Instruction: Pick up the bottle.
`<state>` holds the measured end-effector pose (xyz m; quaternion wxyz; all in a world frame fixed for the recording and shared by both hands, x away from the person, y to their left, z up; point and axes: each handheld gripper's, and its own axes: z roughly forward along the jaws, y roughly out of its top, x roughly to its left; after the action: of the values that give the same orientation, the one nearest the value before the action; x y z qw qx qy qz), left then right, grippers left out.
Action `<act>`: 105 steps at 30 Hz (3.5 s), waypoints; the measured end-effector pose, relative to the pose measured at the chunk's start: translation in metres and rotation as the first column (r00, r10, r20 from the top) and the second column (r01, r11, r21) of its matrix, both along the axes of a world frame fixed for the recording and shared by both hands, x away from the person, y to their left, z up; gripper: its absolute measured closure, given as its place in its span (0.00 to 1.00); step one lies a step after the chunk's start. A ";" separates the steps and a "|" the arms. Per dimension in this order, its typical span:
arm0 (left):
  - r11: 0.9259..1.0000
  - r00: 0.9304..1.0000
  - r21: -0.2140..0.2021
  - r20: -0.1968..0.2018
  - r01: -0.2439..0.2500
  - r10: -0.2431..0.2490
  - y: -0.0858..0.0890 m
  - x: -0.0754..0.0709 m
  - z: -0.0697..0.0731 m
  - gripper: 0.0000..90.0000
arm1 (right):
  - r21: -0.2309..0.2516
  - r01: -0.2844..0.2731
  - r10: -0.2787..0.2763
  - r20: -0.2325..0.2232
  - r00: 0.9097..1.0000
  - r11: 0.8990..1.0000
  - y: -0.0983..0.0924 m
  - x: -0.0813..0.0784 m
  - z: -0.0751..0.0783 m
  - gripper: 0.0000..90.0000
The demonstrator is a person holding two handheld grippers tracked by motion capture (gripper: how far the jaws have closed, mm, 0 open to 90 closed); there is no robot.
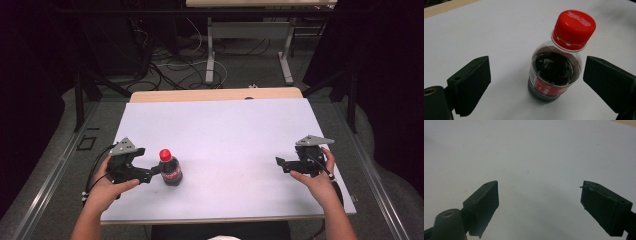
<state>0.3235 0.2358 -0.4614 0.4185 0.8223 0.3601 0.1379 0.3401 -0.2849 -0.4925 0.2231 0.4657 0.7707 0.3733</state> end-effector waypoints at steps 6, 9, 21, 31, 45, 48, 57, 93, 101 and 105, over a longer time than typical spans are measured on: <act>0.999 0.999 0.020 -0.021 0.029 -0.028 -0.013 0.003 -0.012 0.12 | -0.002 -0.014 0.014 -0.011 1.000 1.000 0.001 0.000 -0.001 0.16; 0.998 0.998 0.042 -0.036 0.053 -0.052 -0.019 0.004 -0.019 0.13 | 0.000 -0.016 0.016 -0.011 1.000 1.000 0.001 0.000 -0.002 0.16; 0.994 0.995 0.074 -0.061 0.077 -0.073 -0.035 0.006 -0.033 0.19 | -0.005 -0.027 0.027 -0.019 0.999 1.000 0.003 0.002 -0.005 0.16; 0.991 0.997 0.114 -0.037 0.071 -0.067 -0.041 0.006 -0.038 0.32 | -0.007 -0.031 0.031 -0.021 0.999 0.999 0.005 0.002 -0.007 0.16; 0.995 0.999 0.085 0.000 0.053 -0.054 -0.041 0.003 -0.042 0.33 | -0.004 -0.043 0.043 -0.027 0.999 0.999 0.009 0.002 -0.008 0.17; 0.997 0.999 0.061 0.005 0.044 -0.044 -0.040 0.002 -0.043 0.33 | -0.010 -0.044 0.044 -0.025 0.999 0.999 0.010 0.001 -0.007 0.17; 0.997 0.999 0.068 0.021 0.027 -0.028 -0.046 0.000 -0.042 0.33 | -0.001 -0.062 0.062 -0.016 0.998 0.998 0.015 0.000 -0.005 0.17; 0.984 0.986 0.066 -0.015 0.168 -0.168 -0.164 0.016 -0.026 0.33 | 0.086 -0.379 0.377 0.044 0.925 0.921 0.112 -0.010 0.074 0.43; 0.979 0.982 0.082 -0.021 0.187 -0.185 -0.178 0.018 -0.031 0.33 | 0.108 -0.417 0.413 0.056 0.909 0.903 0.133 -0.007 0.081 0.50; 0.976 0.980 0.087 -0.021 0.201 -0.200 -0.181 0.018 -0.031 0.33 | 0.085 -0.422 0.419 0.045 0.907 0.903 0.143 -0.005 0.082 0.55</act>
<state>0.3414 0.0544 -0.4925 0.3914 0.8729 0.2714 0.1058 0.3351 -0.1419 -0.4102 0.1254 0.2936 0.8318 0.4541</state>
